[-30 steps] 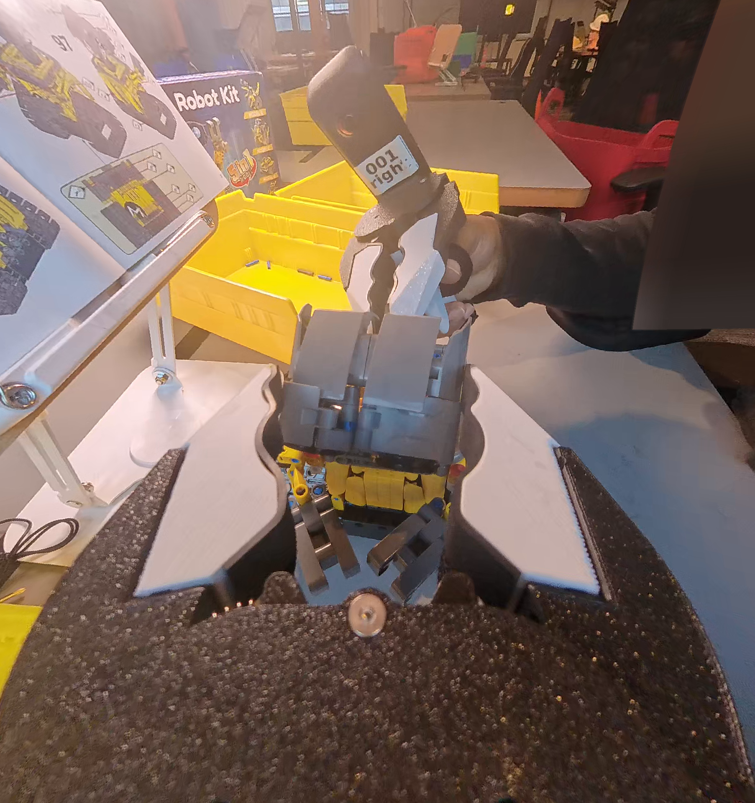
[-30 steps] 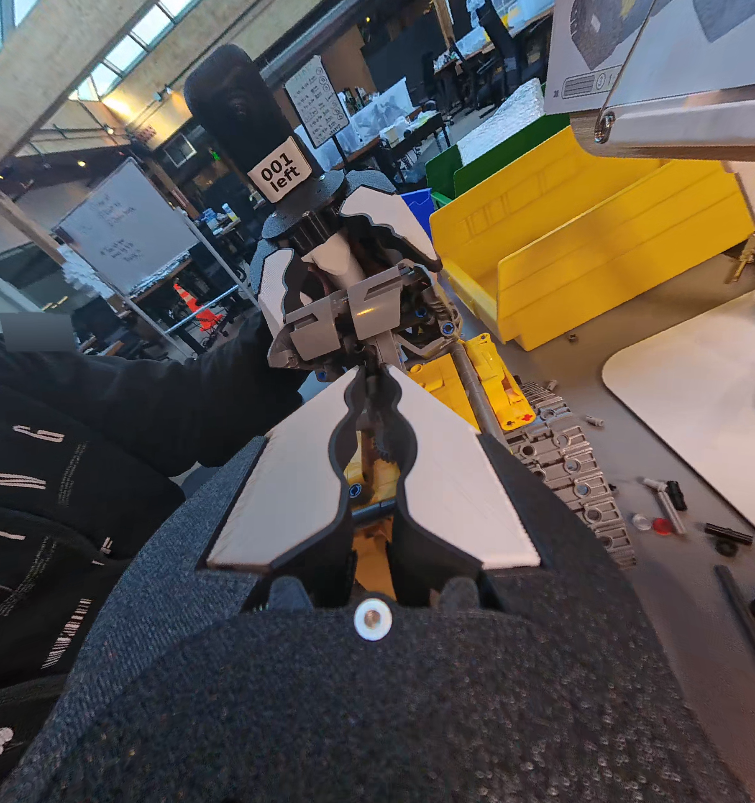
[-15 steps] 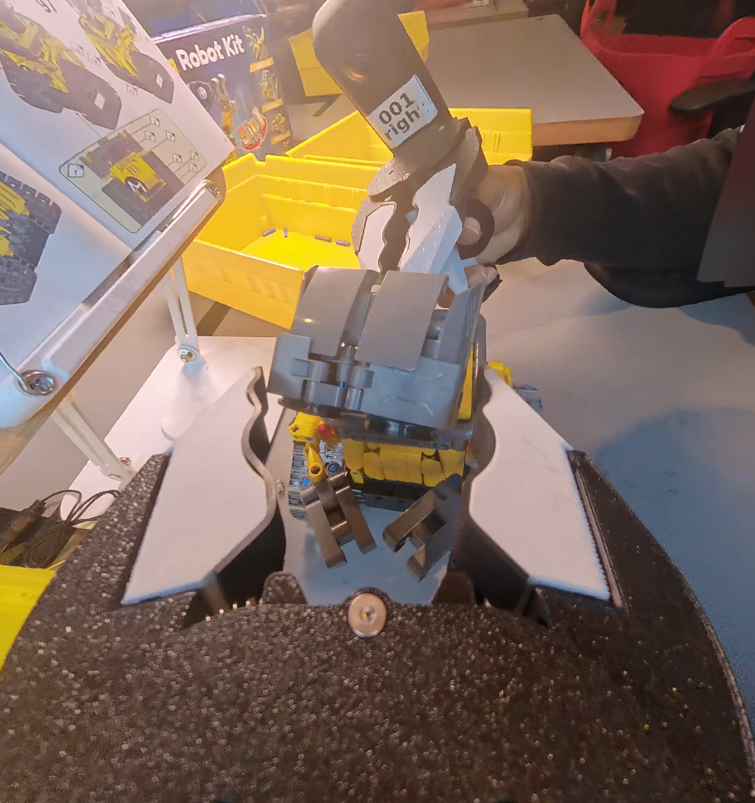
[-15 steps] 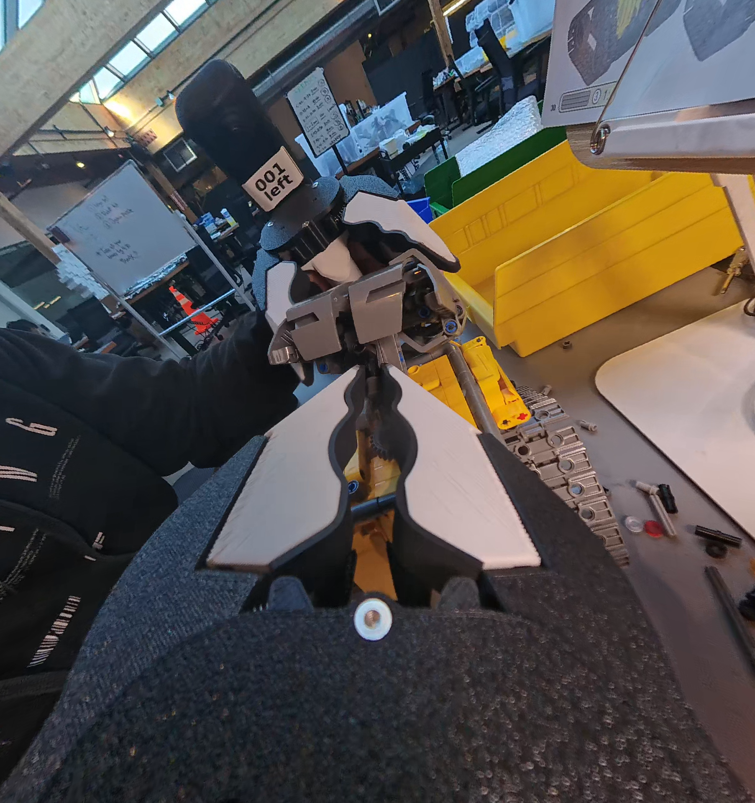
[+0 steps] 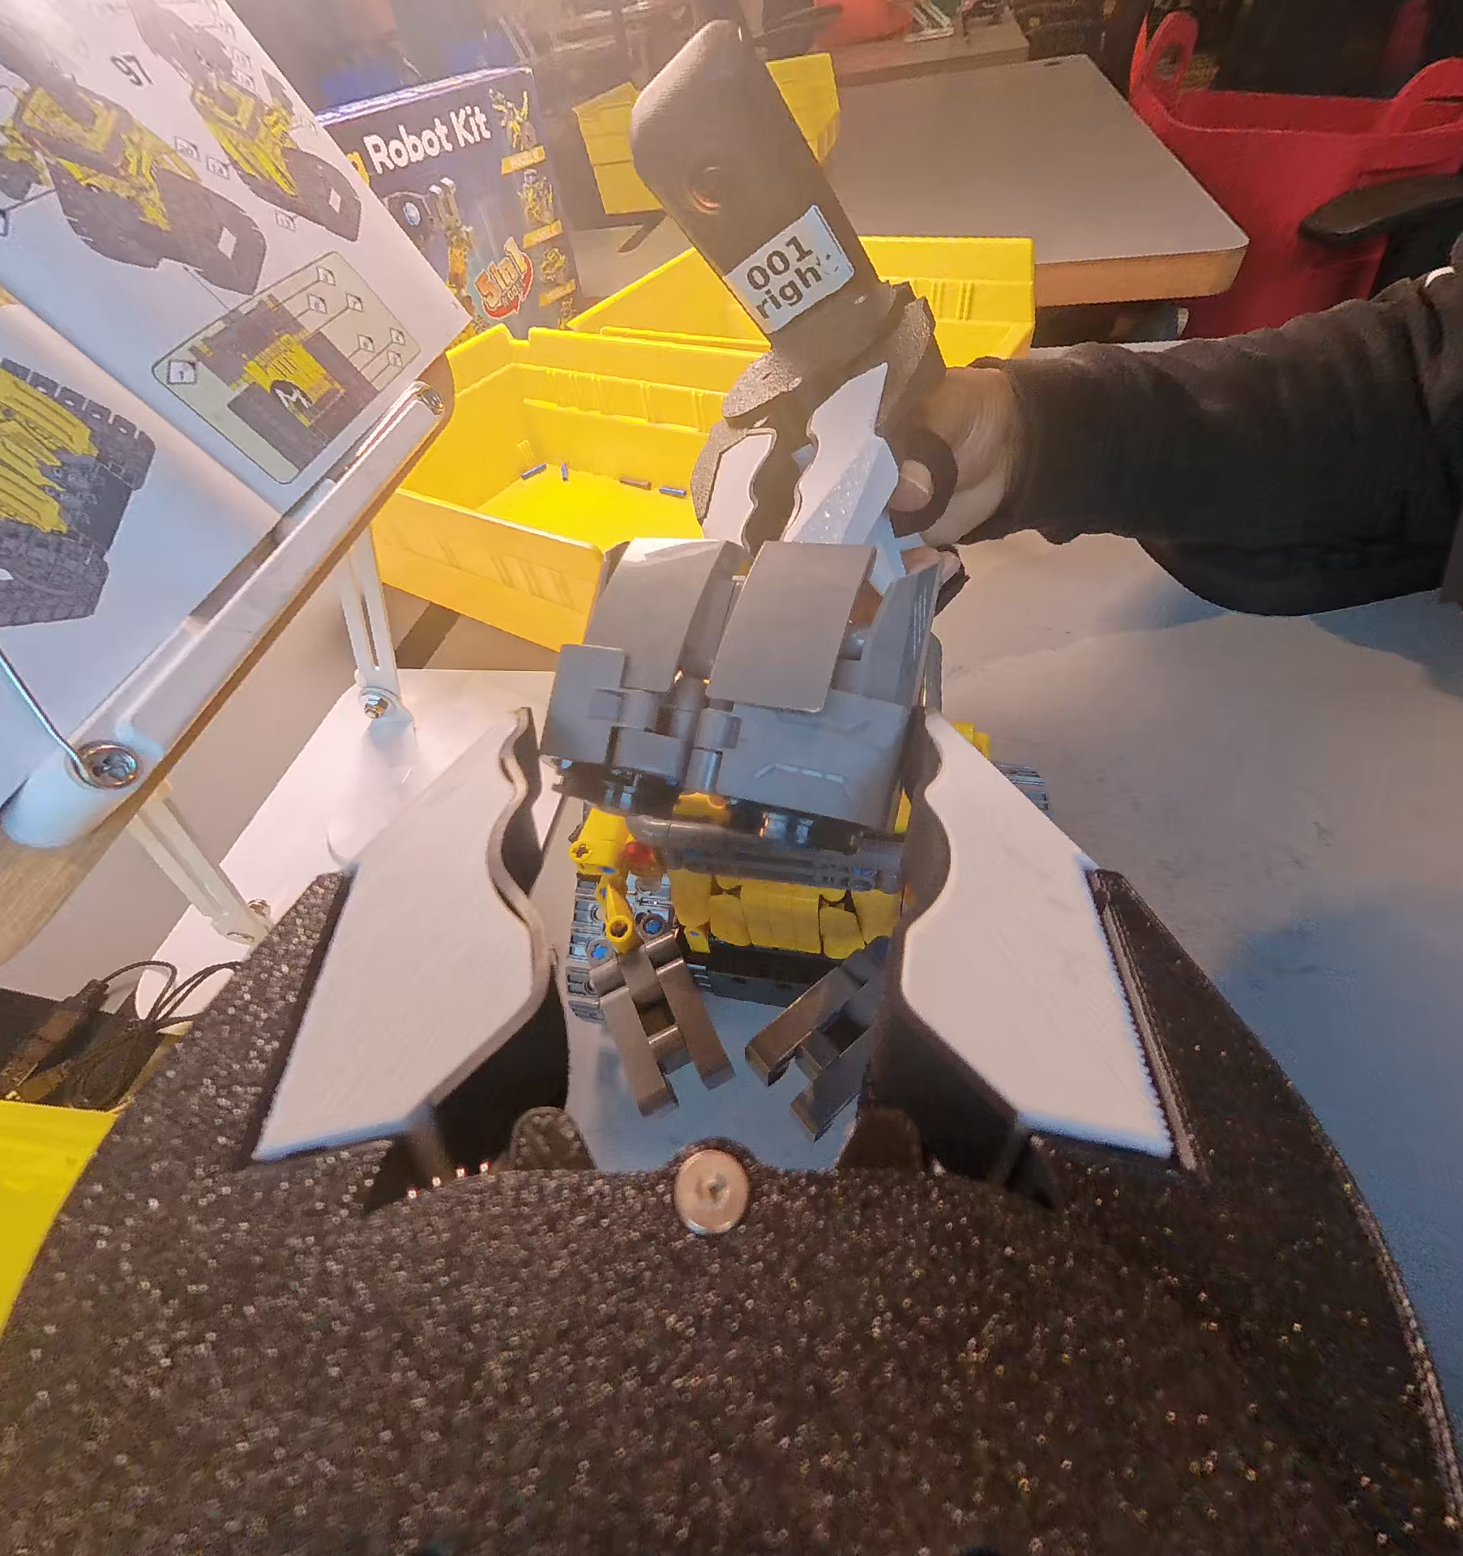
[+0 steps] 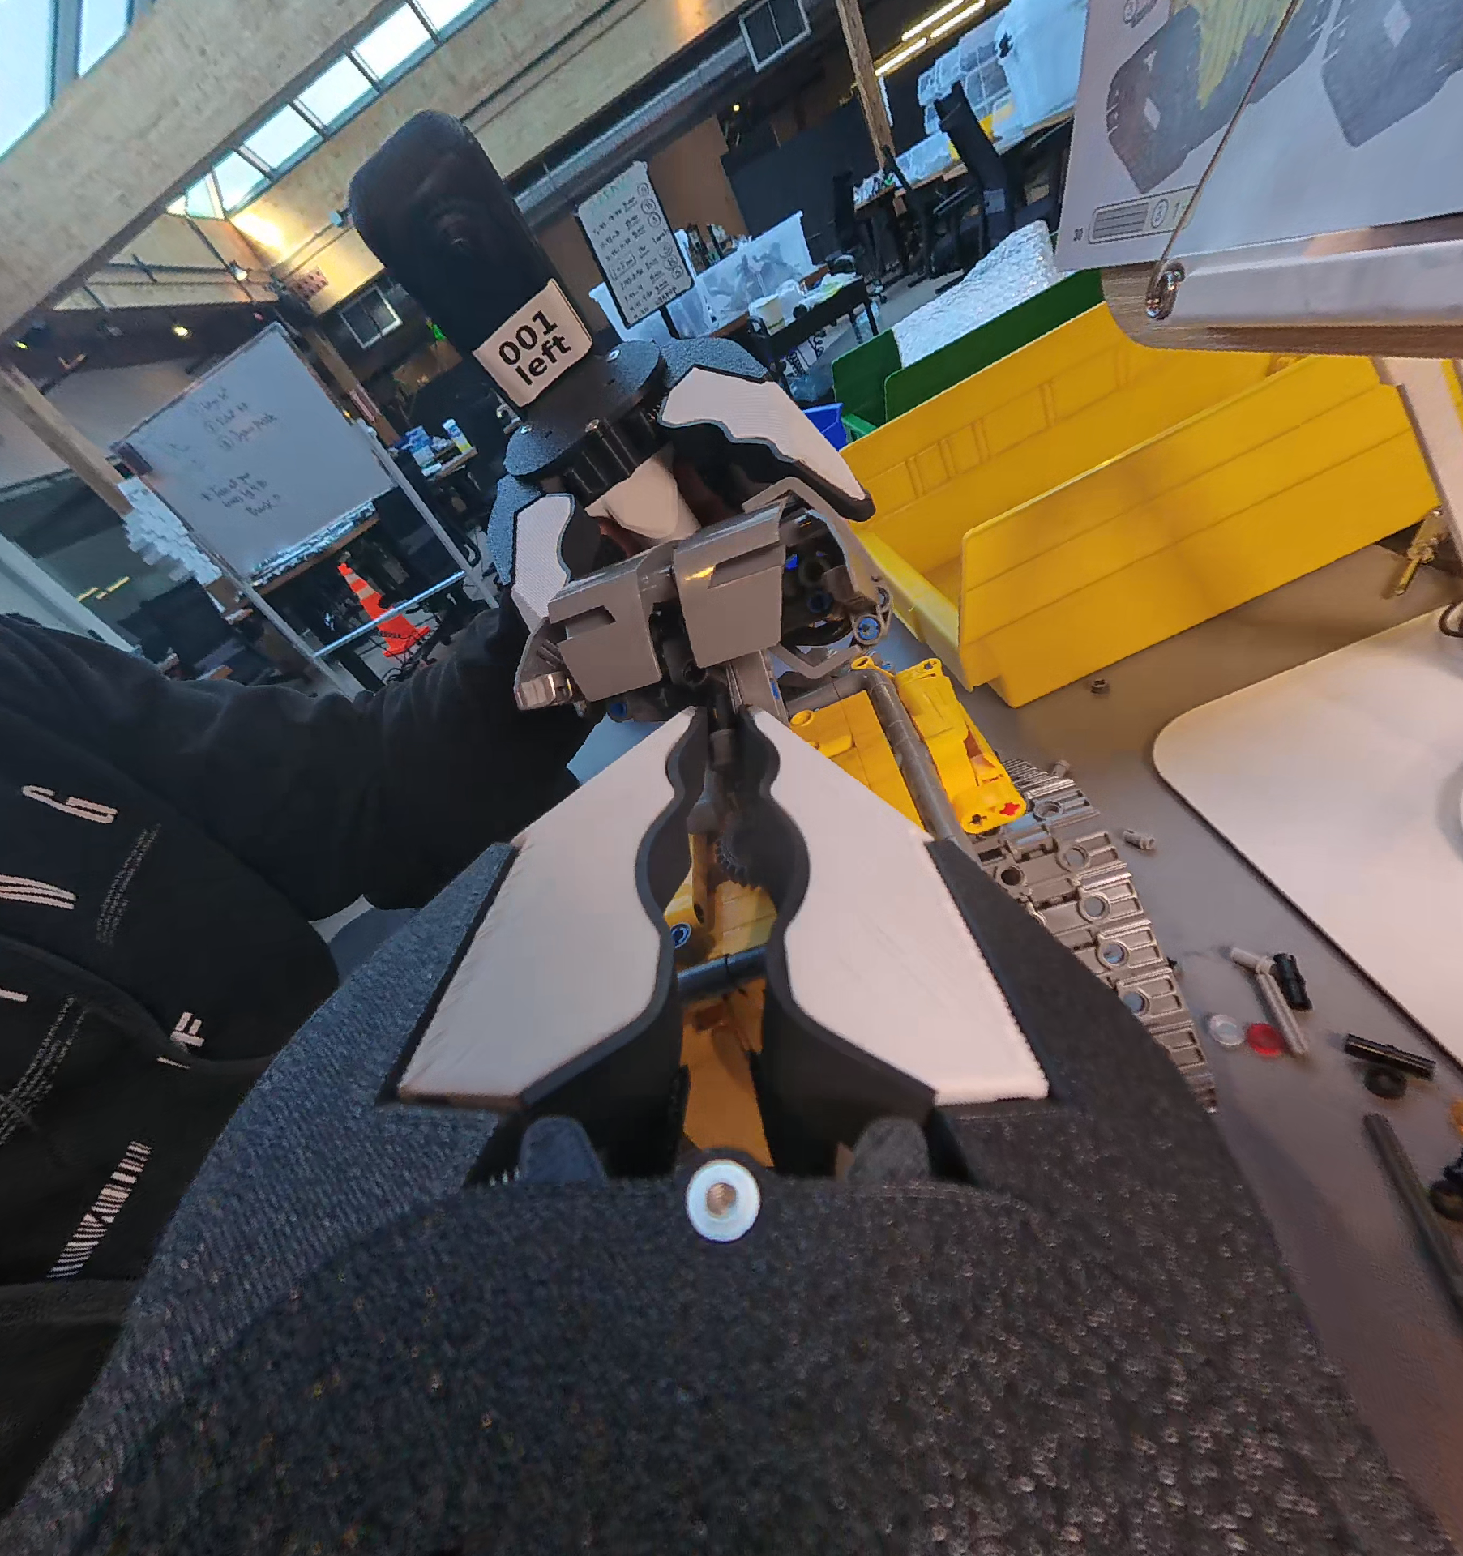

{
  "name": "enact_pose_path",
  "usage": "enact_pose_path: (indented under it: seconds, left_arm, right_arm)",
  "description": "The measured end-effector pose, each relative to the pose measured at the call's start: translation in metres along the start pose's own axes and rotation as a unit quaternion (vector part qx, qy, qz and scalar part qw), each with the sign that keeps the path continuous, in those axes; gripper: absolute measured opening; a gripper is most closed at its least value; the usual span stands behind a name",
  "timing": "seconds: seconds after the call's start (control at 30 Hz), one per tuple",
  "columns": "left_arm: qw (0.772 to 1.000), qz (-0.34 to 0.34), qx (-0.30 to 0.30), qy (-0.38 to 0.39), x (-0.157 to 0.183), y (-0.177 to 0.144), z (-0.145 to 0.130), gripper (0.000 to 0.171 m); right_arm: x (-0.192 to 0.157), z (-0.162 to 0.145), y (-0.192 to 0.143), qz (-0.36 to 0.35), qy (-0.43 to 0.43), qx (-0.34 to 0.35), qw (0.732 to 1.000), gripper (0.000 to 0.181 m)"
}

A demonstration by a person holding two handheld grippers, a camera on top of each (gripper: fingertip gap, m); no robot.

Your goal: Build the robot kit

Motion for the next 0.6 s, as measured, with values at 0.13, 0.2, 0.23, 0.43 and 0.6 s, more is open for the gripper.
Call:
enact_pose_path:
  seconds: [0.13,0.2,0.23,0.43,0.6]
  left_arm:
    - [1.0,0.0,-0.001,0.0,0.0,-0.0001,-0.0001,0.086]
    - [1.0,0.0,-0.001,0.0,0.0001,-0.0001,-0.0001,0.086]
    - [1.0,0.0,-0.002,0.0,0.0001,0.0,-0.0001,0.086]
    - [1.0,-0.002,-0.003,-0.004,-0.0002,-0.0005,-0.0014,0.086]
    - [1.0,-0.003,-0.002,-0.006,-0.0005,-0.0005,-0.0018,0.086]
  right_arm:
    - [0.0,0.0,-0.0001,0.001,-0.001,0.002,1.0,0.007]
    - [0.0,0.0,-0.0002,0.001,-0.002,0.003,1.0,0.007]
    - [0.0,0.0,-0.0003,0.001,-0.002,0.003,1.0,0.007]
    - [0.0006,0.0009,-0.0024,0.0,-0.009,0.004,1.0,0.007]
    - [0.0009,0.0026,-0.0047,-0.004,-0.016,0.006,1.0,0.001]
Point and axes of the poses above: each gripper's, where its closed fingertips meet, y out along the fingers, z out of its top, x = y × z across the jaws, the point moved 1 cm from there along -y, back along the fingers, and after that the axes turned 8 degrees about -z, right-handed, at the moved point
